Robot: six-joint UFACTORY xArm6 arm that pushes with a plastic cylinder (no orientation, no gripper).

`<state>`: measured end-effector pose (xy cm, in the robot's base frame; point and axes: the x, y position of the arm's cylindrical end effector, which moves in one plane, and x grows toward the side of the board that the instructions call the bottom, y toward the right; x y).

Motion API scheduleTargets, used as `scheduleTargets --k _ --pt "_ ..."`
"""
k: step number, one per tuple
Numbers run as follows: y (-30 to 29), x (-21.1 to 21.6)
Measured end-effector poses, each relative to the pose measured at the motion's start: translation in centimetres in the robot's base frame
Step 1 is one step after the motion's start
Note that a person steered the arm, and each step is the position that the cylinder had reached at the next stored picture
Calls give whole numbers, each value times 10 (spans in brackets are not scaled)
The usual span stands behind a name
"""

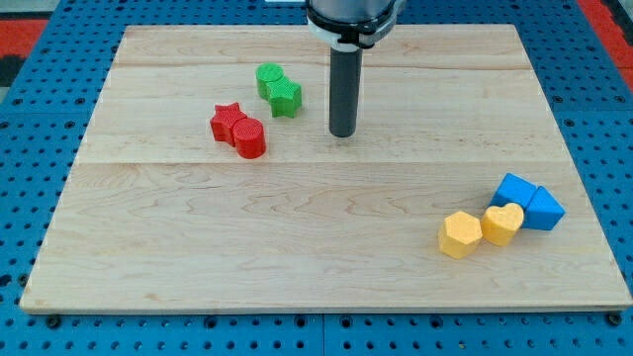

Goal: Nudge the red circle and red star left a bit

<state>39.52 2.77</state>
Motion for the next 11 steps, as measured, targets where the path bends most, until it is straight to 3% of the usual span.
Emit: scheduleTargets --k 4,8,9,10,11 --pt "23 0" --pt "-64 16" --pt "-121 4" --pt "-115 -56" --pt "-58 -77"
